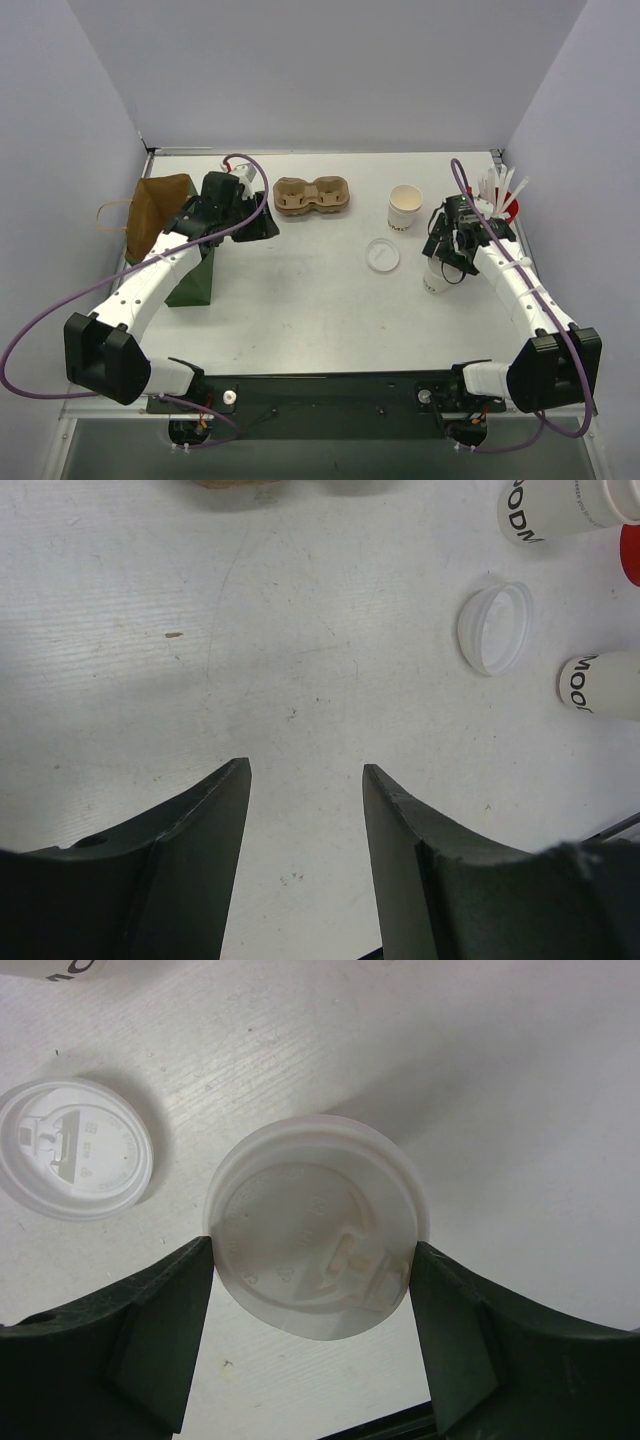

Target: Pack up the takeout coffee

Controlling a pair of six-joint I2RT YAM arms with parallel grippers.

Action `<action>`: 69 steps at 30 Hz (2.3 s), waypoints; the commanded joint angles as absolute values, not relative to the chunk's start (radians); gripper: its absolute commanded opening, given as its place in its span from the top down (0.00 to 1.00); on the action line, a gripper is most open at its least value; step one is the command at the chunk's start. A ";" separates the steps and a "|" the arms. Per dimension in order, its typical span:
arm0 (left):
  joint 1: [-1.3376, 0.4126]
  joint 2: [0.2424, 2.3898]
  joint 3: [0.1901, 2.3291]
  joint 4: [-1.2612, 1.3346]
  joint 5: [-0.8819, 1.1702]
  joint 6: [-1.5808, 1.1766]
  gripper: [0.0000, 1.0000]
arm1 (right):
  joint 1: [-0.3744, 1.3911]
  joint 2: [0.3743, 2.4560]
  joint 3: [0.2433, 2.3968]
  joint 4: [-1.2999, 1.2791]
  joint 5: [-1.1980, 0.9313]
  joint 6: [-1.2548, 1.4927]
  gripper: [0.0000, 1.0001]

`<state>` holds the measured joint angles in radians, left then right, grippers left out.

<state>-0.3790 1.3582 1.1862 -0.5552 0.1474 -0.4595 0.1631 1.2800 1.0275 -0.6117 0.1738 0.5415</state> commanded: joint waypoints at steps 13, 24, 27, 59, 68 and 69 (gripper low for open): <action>-0.385 1.361 1.235 -0.506 0.164 -0.449 0.41 | 0.160 1.261 1.000 -0.621 0.172 0.534 0.16; -0.385 1.393 1.304 -0.529 0.140 -0.446 0.39 | 0.161 1.184 1.154 -0.739 0.169 0.512 0.10; -0.394 1.442 1.379 -0.537 0.082 -0.445 0.39 | 0.192 1.196 1.251 -0.755 0.134 0.503 0.12; -0.336 2.226 2.056 -0.678 -0.232 -0.394 0.63 | 0.437 2.310 2.241 -0.557 -0.003 0.351 0.46; -0.327 2.276 2.089 -0.676 -0.181 -0.396 0.62 | 0.445 2.365 2.264 -0.525 -0.003 0.350 0.53; -0.327 2.281 2.092 -0.676 -0.178 -0.396 0.62 | 0.445 2.378 2.278 -0.526 -0.003 0.350 0.53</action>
<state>-0.3317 2.2578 2.0319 -0.6865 -0.2050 -0.4061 0.4358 2.3333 2.2498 -0.5419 -0.0132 0.3611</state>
